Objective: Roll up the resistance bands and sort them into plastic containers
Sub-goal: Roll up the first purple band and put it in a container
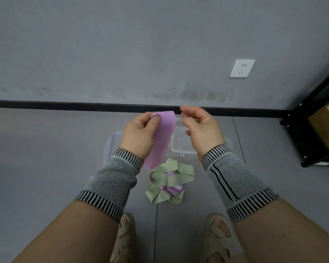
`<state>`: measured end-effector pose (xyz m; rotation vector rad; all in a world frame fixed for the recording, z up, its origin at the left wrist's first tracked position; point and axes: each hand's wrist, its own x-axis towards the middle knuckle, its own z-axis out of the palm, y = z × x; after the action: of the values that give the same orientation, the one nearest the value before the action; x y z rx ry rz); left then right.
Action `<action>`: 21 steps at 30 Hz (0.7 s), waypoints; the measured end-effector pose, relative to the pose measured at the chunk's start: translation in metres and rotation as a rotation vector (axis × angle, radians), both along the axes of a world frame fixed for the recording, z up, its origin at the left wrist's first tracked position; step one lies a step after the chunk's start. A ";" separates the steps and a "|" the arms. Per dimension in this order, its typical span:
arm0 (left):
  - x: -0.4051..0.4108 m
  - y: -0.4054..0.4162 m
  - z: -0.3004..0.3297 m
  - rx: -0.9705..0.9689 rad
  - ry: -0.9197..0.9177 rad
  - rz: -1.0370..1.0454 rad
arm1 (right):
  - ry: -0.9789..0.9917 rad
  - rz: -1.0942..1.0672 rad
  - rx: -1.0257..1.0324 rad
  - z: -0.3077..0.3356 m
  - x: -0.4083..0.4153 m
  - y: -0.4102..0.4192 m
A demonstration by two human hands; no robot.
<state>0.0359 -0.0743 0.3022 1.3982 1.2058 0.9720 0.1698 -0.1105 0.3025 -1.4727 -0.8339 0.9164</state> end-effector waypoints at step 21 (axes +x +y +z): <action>0.011 0.008 0.000 0.012 -0.114 -0.041 | -0.025 0.007 0.060 -0.002 0.007 0.009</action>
<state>0.0466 -0.0661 0.3019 1.3530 1.0842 1.0181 0.1769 -0.1018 0.3008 -1.4330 -0.8778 0.8724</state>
